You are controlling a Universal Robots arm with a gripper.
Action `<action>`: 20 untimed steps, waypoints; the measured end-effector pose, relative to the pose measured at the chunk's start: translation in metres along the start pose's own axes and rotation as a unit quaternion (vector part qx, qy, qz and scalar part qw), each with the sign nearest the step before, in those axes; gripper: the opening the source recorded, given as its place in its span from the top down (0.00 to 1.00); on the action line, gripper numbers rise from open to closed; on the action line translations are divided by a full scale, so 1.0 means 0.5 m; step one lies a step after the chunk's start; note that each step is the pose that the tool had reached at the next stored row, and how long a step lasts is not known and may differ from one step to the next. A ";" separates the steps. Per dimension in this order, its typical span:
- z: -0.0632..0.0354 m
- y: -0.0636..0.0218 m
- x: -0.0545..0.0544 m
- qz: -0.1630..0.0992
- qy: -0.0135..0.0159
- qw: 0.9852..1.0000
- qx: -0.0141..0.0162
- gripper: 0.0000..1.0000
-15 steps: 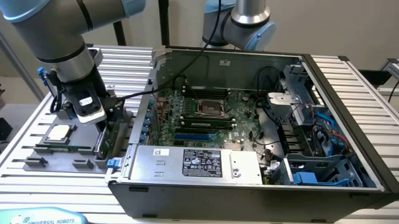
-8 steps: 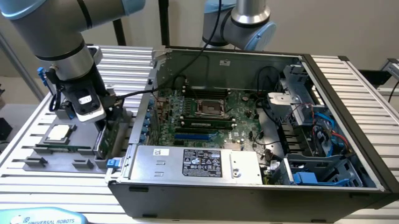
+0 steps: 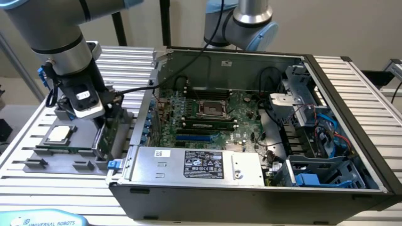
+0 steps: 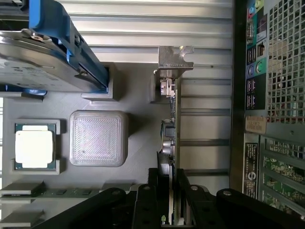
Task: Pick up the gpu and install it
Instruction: 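Pick up the gpu and move the gpu toward the slot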
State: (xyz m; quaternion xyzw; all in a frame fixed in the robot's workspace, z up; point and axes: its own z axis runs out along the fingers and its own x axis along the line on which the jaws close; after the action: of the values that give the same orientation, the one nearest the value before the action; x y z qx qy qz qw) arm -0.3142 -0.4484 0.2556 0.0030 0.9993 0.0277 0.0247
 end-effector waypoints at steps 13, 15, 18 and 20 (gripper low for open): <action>-0.097 0.005 -0.012 0.000 0.006 1.000 0.000 0.73; -0.115 0.006 -0.017 0.000 0.007 1.000 0.000 0.73; -0.142 0.008 -0.025 0.000 0.008 1.000 0.000 0.73; -0.160 0.009 -0.032 0.000 0.008 1.000 0.000 0.73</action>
State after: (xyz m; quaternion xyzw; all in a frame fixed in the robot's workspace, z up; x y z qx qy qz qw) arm -0.3022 -0.4484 0.3363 0.0032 0.9995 0.0277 0.0162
